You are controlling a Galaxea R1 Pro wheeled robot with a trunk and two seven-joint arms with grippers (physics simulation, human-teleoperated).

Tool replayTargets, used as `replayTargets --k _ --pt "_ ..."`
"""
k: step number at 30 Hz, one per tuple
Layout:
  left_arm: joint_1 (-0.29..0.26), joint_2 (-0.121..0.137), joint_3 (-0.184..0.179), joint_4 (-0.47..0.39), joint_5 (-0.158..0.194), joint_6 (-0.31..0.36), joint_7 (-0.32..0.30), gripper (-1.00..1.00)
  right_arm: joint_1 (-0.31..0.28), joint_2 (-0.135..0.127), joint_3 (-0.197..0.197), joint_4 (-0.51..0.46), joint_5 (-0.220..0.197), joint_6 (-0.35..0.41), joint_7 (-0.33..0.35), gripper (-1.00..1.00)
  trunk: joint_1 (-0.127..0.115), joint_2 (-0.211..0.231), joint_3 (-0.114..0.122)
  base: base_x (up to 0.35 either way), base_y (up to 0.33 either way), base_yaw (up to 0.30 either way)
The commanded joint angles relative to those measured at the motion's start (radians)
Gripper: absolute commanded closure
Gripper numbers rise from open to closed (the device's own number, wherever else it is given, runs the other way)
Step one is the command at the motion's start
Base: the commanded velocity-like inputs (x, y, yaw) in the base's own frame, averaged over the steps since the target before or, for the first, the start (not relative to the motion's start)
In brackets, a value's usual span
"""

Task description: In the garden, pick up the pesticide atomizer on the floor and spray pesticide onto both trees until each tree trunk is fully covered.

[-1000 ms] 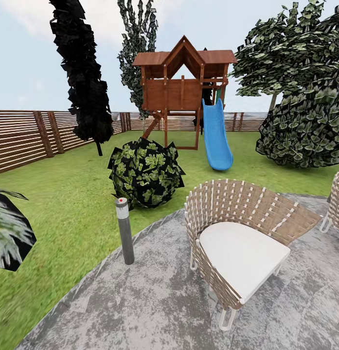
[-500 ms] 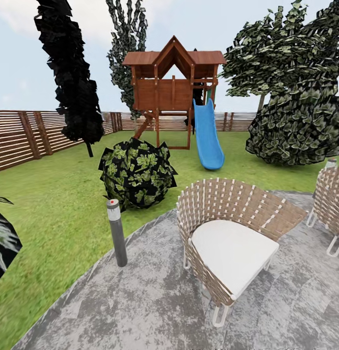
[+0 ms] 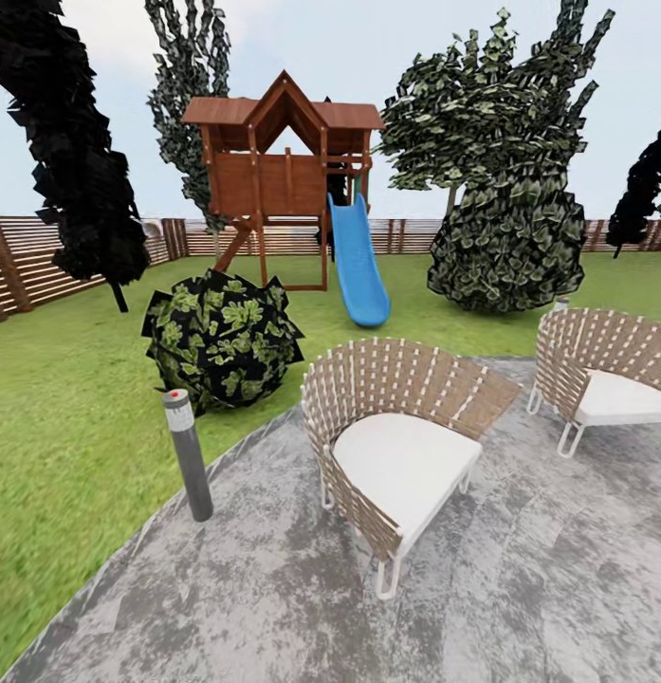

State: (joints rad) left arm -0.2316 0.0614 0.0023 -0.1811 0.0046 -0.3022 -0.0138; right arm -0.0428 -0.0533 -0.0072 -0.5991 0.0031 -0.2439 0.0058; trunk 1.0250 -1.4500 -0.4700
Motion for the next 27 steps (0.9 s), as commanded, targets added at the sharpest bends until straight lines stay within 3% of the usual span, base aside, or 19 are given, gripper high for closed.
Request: replayTargets --k 1,10,27 --pt "0.000 0.000 0.000 0.000 0.000 0.000 0.000 -1.00 0.000 0.000 0.000 0.000 0.000 0.000 0.000 -1.00 0.000 0.000 0.000 -0.337 0.000 -0.300" --pt "0.000 0.000 0.000 0.000 0.000 0.000 0.000 -1.00 0.000 0.001 0.000 0.005 0.000 0.000 -0.002 -1.00 0.000 0.000 0.000 -0.270 0.000 -0.300" --pt "0.000 0.000 0.000 0.000 0.000 0.000 0.000 -1.00 0.000 0.000 0.000 0.005 0.000 0.000 -0.003 -1.00 0.000 0.000 0.000 -0.010 0.000 -0.300"
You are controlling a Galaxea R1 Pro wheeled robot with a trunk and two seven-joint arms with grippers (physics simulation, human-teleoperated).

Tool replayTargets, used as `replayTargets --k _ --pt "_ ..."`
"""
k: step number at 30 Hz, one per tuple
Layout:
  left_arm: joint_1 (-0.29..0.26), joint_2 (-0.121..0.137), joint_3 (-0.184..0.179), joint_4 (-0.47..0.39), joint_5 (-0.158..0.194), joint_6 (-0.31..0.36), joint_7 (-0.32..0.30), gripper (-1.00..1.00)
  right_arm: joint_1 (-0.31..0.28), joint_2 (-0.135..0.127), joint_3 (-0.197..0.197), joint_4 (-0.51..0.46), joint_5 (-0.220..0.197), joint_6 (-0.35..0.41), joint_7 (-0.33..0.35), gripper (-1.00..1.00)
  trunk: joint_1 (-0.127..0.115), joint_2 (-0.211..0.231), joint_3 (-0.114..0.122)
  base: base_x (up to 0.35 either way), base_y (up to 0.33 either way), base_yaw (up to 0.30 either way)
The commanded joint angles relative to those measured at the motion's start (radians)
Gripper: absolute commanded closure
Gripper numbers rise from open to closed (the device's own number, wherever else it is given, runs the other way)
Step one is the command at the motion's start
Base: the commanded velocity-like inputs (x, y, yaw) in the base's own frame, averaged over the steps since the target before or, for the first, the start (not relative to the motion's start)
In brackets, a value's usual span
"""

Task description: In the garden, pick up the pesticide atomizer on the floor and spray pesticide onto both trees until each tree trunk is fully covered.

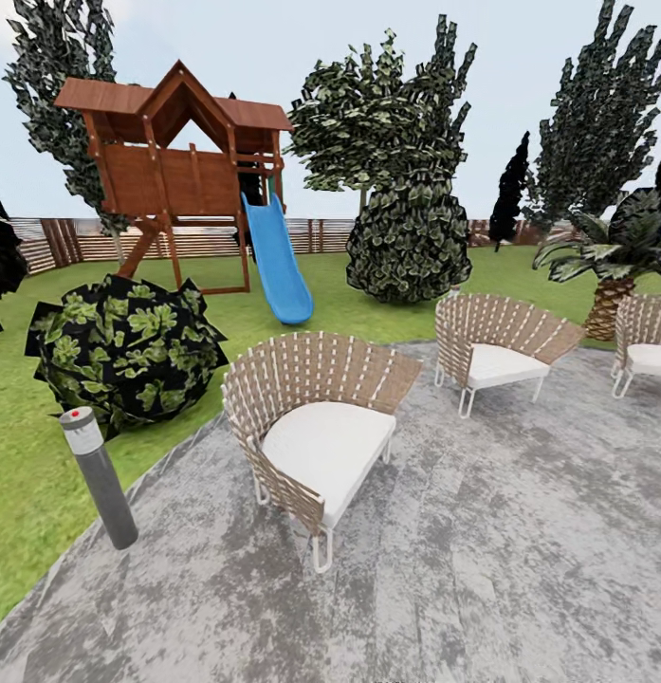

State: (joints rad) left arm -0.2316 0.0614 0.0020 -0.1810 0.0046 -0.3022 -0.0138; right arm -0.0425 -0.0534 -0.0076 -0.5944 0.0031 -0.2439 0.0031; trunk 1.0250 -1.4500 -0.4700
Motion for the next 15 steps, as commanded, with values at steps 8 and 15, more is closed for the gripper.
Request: replayTargets --k 8,15 --pt "0.000 0.000 0.001 0.000 0.000 0.000 0.005 -1.00 0.000 0.000 0.000 0.000 0.000 0.000 0.000 -1.00 0.000 0.000 0.000 0.000 0.000 -0.300" --pt "0.000 0.000 0.001 0.000 0.000 0.000 0.008 -1.00 0.000 0.000 0.000 -0.001 0.000 0.000 0.000 -1.00 0.000 0.000 0.000 0.000 0.000 -0.300"
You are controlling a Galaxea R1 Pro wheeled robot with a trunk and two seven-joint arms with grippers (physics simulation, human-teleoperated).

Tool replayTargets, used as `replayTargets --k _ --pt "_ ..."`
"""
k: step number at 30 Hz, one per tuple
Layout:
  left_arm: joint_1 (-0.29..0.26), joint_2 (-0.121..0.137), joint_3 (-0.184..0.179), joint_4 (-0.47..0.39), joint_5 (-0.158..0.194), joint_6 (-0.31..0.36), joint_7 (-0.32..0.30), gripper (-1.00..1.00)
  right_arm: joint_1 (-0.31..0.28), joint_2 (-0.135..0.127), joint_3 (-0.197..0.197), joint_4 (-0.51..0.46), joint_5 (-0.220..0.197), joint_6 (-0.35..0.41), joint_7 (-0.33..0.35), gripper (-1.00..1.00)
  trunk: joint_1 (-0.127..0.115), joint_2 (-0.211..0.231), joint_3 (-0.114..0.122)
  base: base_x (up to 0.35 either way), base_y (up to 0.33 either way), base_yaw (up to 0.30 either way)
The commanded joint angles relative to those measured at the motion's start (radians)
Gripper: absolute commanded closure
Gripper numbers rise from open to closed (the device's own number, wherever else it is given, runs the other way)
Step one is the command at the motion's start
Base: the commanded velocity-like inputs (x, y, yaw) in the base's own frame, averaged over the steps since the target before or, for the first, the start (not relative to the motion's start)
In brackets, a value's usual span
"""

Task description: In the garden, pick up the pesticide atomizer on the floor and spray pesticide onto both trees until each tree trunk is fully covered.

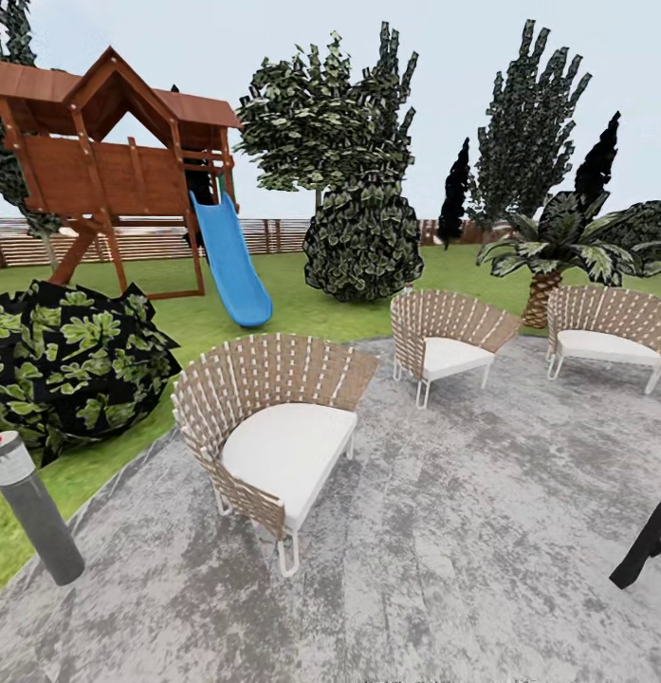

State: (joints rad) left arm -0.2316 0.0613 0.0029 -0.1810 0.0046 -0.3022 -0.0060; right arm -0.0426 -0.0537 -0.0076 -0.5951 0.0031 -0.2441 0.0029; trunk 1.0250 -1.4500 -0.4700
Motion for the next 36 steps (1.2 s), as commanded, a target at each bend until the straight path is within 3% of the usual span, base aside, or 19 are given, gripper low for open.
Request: replayTargets --k 1,36 --pt "0.000 0.000 0.000 0.000 0.000 0.000 0.001 -1.00 0.000 0.000 0.000 0.000 0.000 0.000 0.000 -1.00 0.000 0.000 0.000 0.000 0.000 -0.300" --pt "0.000 -0.003 0.000 -0.002 0.001 -0.002 0.001 -1.00 0.000 0.000 0.000 0.001 0.000 0.000 0.000 -1.00 0.000 0.000 0.000 0.000 0.000 -0.300"
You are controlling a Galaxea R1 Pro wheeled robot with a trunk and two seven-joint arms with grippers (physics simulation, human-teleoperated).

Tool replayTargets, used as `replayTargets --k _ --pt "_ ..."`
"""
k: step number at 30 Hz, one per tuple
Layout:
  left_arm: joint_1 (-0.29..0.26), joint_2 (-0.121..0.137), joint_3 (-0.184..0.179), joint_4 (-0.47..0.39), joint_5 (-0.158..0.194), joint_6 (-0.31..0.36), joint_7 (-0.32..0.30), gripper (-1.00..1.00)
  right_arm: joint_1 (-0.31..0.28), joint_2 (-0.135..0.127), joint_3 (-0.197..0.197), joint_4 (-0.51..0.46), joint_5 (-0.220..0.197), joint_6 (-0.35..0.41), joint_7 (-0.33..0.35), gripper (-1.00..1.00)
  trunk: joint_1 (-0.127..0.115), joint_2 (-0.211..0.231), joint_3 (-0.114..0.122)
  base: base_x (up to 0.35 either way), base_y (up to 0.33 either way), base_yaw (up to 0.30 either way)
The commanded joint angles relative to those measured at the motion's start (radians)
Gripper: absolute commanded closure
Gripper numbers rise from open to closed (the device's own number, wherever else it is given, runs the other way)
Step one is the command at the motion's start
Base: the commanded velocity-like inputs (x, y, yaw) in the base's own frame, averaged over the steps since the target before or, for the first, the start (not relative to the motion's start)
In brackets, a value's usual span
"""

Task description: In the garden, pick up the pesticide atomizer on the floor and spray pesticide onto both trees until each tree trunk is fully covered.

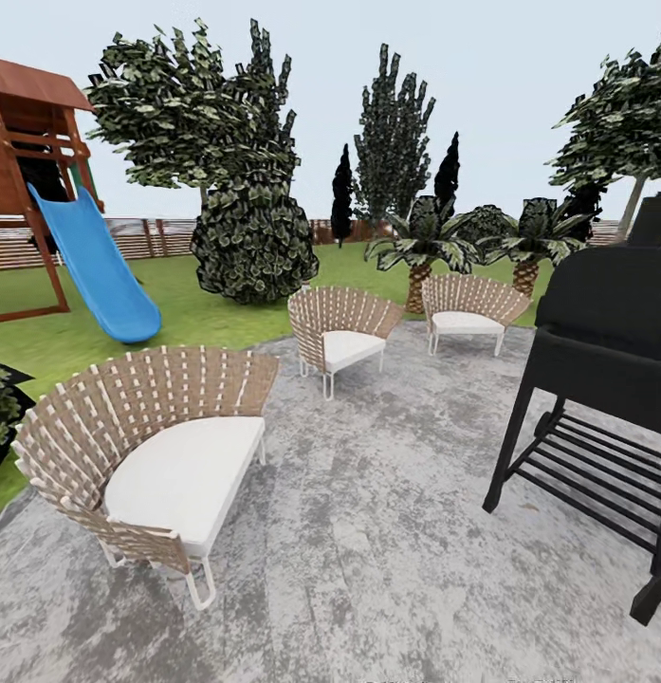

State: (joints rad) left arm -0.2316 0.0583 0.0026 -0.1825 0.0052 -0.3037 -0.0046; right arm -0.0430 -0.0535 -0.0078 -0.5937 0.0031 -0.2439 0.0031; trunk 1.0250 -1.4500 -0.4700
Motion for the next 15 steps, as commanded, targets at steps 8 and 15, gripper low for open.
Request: replayTargets --k 8,15 --pt "0.000 0.001 0.000 0.000 0.001 0.000 0.000 -1.00 0.000 0.000 0.000 0.000 0.000 0.000 0.000 -1.00 0.031 -0.056 -0.025 0.000 0.000 -0.300" --pt "0.000 0.000 0.000 0.000 0.001 0.000 0.000 -1.00 0.000 0.000 0.000 0.000 0.000 0.000 -0.001 -1.00 0.057 -0.105 -0.047 0.000 0.000 -0.300"
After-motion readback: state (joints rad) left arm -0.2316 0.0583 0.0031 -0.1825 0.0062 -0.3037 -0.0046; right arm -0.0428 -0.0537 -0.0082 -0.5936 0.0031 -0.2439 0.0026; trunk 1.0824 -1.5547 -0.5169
